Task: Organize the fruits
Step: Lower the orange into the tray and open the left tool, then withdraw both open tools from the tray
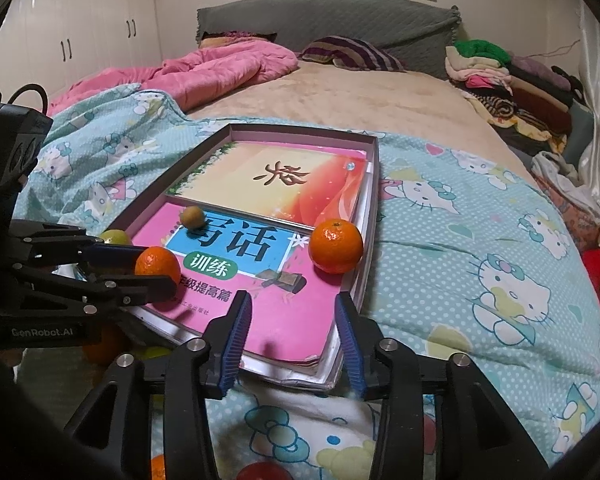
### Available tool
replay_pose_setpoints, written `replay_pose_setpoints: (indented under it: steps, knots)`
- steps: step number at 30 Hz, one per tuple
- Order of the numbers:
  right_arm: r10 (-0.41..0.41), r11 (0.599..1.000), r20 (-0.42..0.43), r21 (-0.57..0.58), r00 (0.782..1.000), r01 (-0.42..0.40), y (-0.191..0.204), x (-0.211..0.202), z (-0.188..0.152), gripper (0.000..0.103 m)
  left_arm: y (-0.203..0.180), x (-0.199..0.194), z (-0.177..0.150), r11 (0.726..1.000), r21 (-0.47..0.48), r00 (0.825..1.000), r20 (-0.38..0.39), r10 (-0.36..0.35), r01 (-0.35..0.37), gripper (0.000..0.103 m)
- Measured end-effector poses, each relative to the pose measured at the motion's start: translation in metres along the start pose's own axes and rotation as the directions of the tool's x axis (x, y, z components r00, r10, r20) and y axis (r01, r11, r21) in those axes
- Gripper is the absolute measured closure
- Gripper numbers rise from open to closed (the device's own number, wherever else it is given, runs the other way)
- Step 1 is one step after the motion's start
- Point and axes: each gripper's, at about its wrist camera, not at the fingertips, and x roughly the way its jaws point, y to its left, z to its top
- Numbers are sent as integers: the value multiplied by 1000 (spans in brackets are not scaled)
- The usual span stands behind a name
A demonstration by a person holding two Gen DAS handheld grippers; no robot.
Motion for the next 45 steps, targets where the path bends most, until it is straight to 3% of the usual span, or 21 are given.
replay_pose_setpoints:
  steps: [25, 45]
  knots:
    - [-5, 998, 69, 64, 998, 0, -13, -31, -2, 42, -9, -47, 4, 1000, 8, 994, 109, 10, -11, 26]
    - [11, 997, 141, 77, 990, -22, -13, -58, -1, 40, -5, -75, -1, 1000, -13, 989, 146, 11, -9, 23]
